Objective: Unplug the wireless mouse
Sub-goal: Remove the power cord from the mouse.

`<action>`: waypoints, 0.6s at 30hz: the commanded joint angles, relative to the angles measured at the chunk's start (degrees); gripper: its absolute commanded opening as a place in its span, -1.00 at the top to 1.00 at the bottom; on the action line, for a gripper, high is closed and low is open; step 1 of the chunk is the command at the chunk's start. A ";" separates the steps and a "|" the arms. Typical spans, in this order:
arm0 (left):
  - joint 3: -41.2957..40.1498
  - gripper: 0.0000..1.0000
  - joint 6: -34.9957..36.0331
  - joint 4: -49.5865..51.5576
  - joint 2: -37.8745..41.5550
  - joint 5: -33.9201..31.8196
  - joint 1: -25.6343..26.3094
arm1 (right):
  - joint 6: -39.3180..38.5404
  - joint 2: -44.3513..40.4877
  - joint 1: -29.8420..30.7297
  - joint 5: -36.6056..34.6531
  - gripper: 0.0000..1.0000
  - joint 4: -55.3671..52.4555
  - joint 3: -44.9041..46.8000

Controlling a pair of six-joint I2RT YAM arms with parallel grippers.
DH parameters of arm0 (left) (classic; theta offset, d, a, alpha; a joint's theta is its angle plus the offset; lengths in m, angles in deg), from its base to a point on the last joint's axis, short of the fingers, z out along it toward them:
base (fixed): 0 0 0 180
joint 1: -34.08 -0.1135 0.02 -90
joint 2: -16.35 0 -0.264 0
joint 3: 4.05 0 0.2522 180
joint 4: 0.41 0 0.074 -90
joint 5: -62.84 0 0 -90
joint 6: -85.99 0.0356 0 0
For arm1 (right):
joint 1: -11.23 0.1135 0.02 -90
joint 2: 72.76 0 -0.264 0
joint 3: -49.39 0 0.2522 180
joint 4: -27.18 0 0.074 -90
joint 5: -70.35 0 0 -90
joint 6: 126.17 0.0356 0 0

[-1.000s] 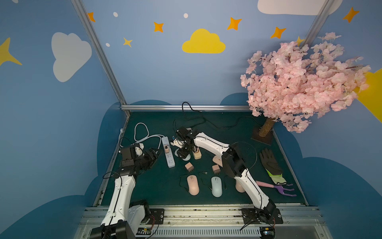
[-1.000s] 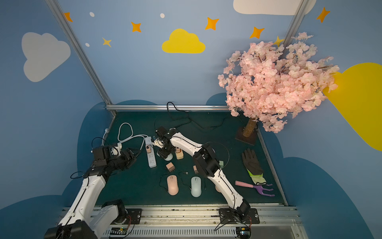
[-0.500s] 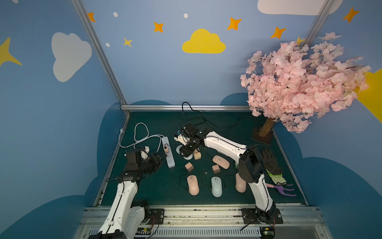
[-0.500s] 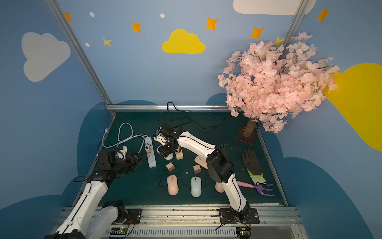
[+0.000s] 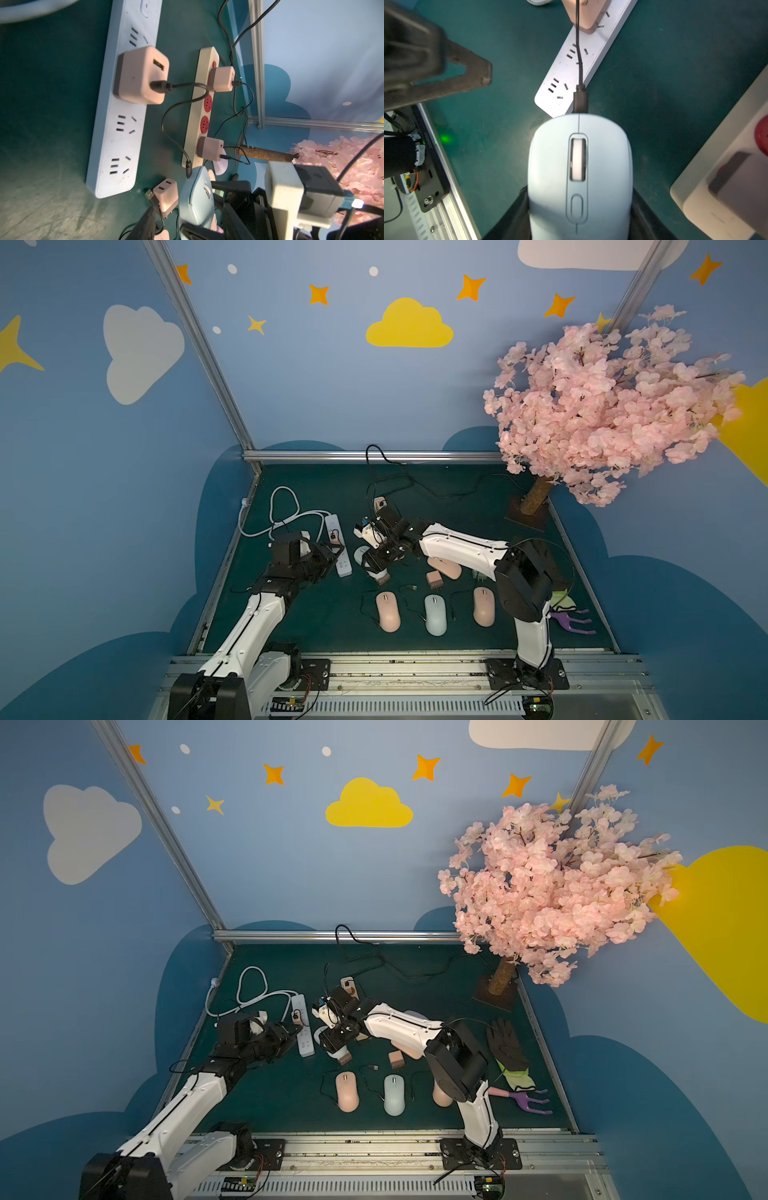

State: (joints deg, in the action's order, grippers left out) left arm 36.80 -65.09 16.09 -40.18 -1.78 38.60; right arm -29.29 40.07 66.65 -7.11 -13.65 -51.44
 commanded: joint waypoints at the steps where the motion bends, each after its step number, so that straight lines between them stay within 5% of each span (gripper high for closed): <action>1: -0.28 -0.03 -3.73 -3.88 -1.18 -3.60 1.85 | 2.67 -4.42 0.87 0.46 0.61 7.54 2.50; 11: 0.30 0.02 -8.48 -10.92 -7.27 -4.49 2.61 | 2.92 -5.74 2.23 1.17 0.62 8.28 4.01; 18: 1.71 0.23 -9.41 -13.42 -11.48 -3.83 2.62 | 2.77 -6.48 2.83 1.18 0.63 7.92 4.68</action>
State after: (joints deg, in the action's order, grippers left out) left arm 36.93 -73.94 5.12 -50.91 -5.80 41.02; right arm -26.93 36.73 69.07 -6.54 -7.09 -47.48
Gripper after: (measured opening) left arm 0.397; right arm 0.590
